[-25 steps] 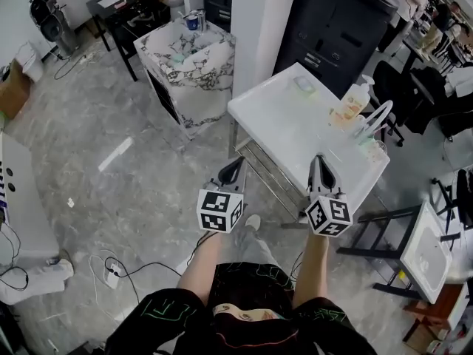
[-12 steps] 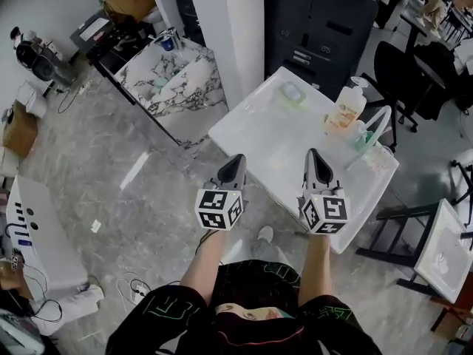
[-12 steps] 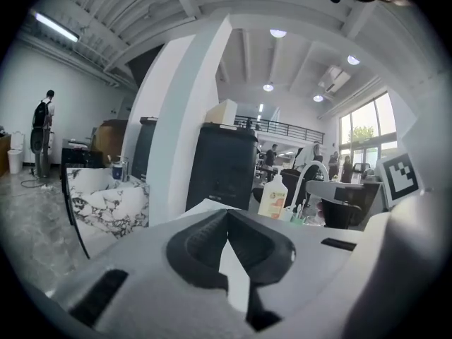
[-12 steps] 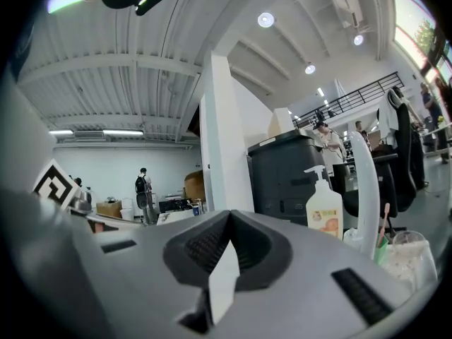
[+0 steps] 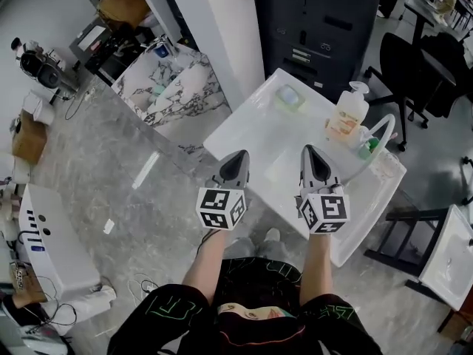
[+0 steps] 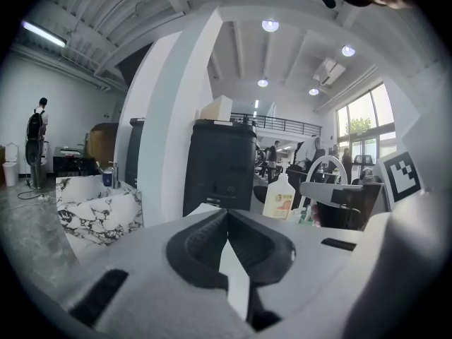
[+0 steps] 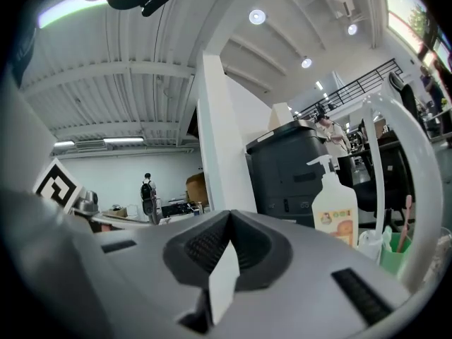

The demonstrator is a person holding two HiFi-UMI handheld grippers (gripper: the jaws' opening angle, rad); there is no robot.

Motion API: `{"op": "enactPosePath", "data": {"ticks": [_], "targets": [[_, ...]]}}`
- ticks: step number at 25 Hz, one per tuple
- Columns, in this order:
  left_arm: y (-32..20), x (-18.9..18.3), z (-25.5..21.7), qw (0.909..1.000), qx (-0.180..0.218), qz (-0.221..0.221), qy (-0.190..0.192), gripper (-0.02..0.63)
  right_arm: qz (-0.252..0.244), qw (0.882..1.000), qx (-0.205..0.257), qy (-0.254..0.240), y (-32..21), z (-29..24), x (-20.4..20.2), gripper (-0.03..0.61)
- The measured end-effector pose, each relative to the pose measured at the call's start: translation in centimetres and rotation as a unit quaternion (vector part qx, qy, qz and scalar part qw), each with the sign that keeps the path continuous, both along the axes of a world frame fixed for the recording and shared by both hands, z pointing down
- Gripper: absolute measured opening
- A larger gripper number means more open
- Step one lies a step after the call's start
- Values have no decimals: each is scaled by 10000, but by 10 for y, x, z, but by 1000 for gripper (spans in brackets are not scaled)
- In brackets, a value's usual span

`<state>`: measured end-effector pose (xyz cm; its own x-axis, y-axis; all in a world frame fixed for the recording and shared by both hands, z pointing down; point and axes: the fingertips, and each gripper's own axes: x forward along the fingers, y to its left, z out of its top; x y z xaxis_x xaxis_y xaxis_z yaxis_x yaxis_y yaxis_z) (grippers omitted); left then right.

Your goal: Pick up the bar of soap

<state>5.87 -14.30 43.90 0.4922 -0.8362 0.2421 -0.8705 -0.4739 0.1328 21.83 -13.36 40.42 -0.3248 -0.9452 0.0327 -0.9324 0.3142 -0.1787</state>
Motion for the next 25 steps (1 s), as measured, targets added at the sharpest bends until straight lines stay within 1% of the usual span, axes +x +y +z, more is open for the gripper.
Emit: {"op": "enactPosePath", "data": {"ticks": [5,8,11,15,20,25], "targets": [[-6,17,14,9998,-156,104,-75,7,-116,9998,-96,111,0,15,-7,5],[-9,38,15,9995,-128,298,-32,7,9,9998,-141,124,-2,19,6,5],[-14,53,14,9987,-91,509,37,7,215,9996,-88,177,-4,14,22,5],[-25,51,14,9983,-35,539,236,7,382,9988,-27,313,-11,8,30,5],[-43,45,16,9975,-67,536,449,6,330,9979,64,552,-24,-6,14,5],[-67,31,15,9973,-138,531,491,6,363,9973,44,637,-55,-12,9,5]]}}
